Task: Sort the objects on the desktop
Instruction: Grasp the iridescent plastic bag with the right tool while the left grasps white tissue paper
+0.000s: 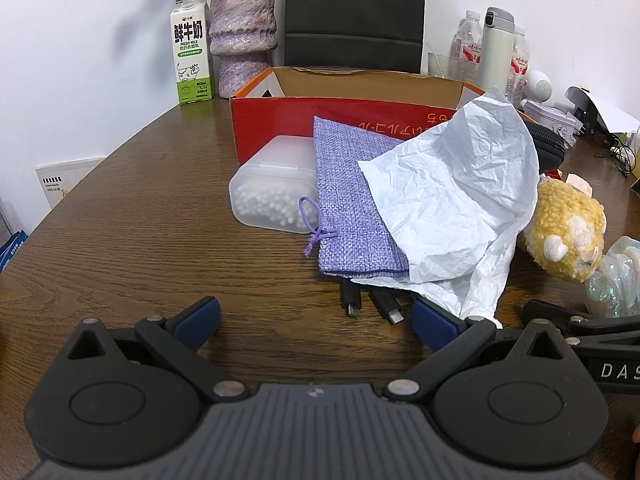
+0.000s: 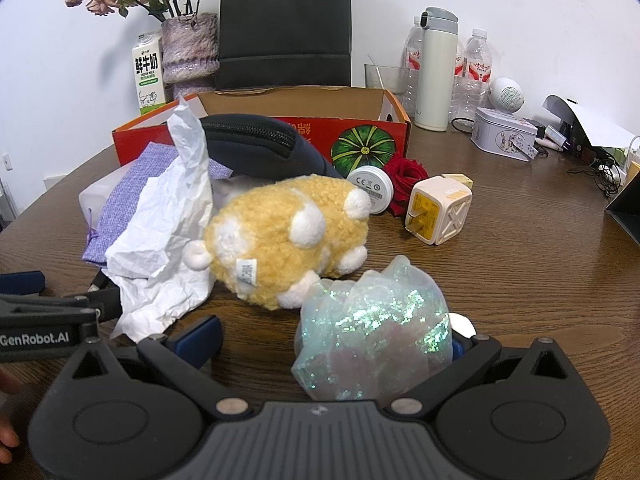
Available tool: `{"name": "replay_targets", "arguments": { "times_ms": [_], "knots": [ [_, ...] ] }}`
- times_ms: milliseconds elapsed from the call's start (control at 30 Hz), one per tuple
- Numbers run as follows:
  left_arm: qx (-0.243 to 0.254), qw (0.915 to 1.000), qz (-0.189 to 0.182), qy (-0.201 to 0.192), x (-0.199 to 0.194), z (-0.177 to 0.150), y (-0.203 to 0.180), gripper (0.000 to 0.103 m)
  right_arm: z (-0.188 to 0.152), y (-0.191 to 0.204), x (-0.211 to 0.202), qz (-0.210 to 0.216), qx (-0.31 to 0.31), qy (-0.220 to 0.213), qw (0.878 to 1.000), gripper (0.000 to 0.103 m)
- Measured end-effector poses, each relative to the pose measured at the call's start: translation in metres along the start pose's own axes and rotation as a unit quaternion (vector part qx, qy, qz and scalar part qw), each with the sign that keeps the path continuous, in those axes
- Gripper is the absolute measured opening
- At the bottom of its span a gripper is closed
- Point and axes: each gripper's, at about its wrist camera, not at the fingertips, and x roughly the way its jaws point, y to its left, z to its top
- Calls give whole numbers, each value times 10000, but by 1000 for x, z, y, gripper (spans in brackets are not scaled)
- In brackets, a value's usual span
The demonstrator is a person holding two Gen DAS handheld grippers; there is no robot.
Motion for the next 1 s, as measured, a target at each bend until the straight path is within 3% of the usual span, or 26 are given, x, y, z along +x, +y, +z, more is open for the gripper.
{"name": "replay_targets", "arguments": {
  "times_ms": [867, 967, 1000],
  "knots": [
    [17, 10000, -1, -9, -2, -1, -1, 103, -7, -1, -3, 8, -40, -9, 10000, 103],
    [-5, 9999, 32, -97, -16, -9, 2, 103, -10, -1, -13, 190, -151, 149, 9996, 102],
    [-71, 9996, -101, -251, -26, -14, 6, 103, -14, -3, -21, 301, -125, 80, 9994, 97]
  ]
}}
